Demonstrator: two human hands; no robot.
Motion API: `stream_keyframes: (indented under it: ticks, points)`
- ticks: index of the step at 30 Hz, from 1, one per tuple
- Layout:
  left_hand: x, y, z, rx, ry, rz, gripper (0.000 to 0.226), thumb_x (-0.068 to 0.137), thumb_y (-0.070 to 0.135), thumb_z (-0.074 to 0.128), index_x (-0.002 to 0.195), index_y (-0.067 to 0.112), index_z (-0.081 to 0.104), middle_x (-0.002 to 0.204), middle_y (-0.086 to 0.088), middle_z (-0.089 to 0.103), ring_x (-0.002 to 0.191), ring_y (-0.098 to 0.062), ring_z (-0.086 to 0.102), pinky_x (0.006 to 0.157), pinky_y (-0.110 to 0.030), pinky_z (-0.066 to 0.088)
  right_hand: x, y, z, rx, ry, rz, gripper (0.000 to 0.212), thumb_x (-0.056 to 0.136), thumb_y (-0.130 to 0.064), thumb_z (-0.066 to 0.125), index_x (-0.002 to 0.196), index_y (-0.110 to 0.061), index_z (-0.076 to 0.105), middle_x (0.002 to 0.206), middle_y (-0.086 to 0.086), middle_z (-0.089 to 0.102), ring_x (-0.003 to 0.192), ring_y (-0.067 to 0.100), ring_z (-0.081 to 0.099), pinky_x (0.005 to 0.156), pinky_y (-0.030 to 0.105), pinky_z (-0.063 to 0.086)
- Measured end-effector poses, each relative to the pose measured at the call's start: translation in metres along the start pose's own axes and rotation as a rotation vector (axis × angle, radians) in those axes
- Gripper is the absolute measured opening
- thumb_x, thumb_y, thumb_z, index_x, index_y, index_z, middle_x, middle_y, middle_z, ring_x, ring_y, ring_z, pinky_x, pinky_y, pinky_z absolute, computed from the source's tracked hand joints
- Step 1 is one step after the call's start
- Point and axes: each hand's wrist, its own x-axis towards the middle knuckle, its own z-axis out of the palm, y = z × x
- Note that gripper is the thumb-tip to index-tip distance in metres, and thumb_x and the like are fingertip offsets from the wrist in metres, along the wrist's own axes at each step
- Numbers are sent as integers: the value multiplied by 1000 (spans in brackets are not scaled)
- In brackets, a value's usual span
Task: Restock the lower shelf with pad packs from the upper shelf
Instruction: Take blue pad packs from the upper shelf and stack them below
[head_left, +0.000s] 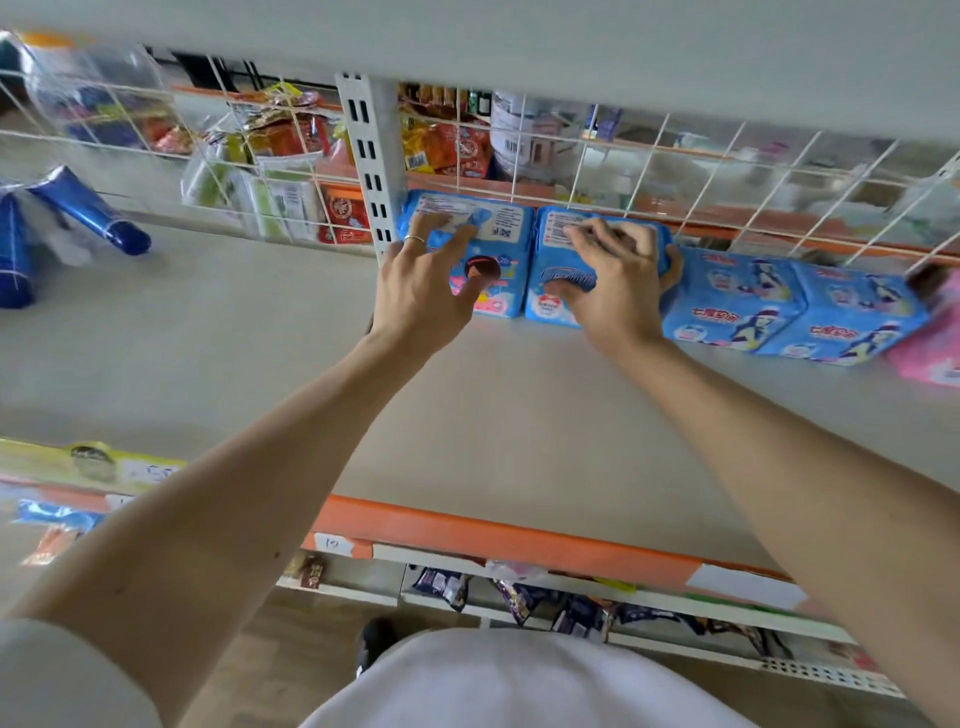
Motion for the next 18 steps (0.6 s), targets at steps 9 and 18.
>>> stream_keyframes:
  ticks: [9,18]
  points:
    - [7,-17,-18,-17,-130,41,54,95,38,60,147,31,46,155,-5,38,133,-40,44,109,-50,40,-5,-2,-23,-97,-136,-51,63,85,-56,67,143,-35,50,152,-14,45,142,19,31,113,63,5]
    - [-15,-3,-28,114,-81,331,56,91,46,57,142,24,49,159,-4,34,149,-36,22,116,-66,17,-40,-39,-45,-263,-76,-19,69,91,-59,51,152,-31,36,164,-8,22,153,25,11,112,68,4]
